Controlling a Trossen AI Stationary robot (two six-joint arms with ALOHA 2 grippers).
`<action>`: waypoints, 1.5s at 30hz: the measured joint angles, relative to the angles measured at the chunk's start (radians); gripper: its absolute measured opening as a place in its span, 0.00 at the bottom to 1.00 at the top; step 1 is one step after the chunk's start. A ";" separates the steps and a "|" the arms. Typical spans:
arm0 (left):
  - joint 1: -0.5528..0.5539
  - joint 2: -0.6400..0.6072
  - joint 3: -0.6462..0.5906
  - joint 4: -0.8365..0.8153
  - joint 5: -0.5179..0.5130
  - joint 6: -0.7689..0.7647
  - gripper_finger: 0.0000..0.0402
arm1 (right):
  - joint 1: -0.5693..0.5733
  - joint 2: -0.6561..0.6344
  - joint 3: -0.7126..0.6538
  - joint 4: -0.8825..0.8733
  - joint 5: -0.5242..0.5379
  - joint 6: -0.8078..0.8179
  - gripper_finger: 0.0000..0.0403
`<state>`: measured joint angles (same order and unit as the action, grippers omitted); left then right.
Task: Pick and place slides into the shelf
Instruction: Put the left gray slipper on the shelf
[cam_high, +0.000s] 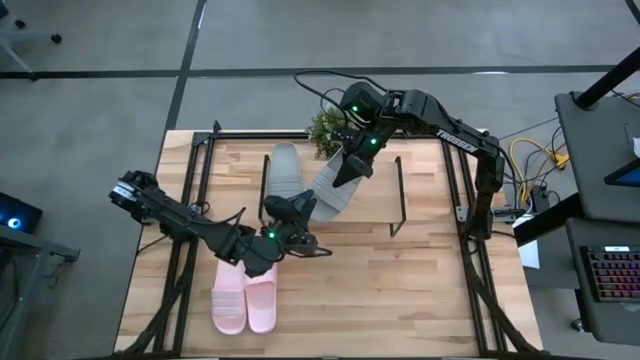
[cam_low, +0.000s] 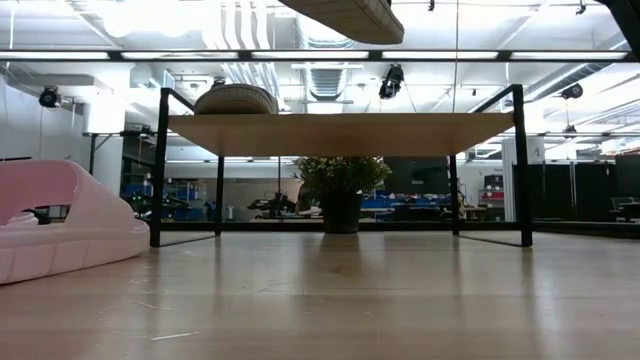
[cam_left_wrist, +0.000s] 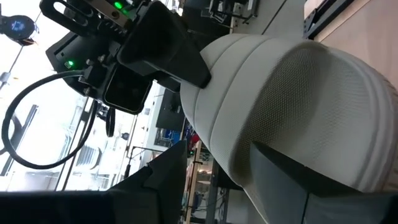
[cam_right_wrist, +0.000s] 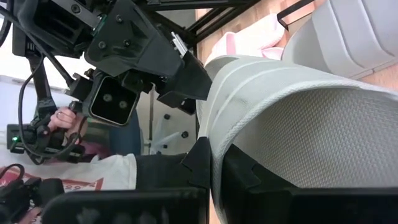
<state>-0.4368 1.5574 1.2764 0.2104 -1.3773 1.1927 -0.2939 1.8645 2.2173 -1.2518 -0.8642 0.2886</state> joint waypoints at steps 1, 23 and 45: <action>0.004 0.000 0.000 0.000 0.001 0.000 0.40 | 0.000 0.000 0.000 0.001 -0.003 0.004 0.02; 0.069 0.000 -0.001 -0.001 0.092 0.002 0.20 | 0.000 -0.001 0.000 0.005 -0.079 0.010 0.02; 0.084 0.000 -0.002 0.022 0.084 -0.005 0.00 | -0.025 -0.005 0.000 0.010 -0.092 -0.014 0.10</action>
<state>-0.3528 1.5574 1.2747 0.2320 -1.2932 1.1881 -0.3191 1.8595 2.2173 -1.2420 -0.9558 0.2744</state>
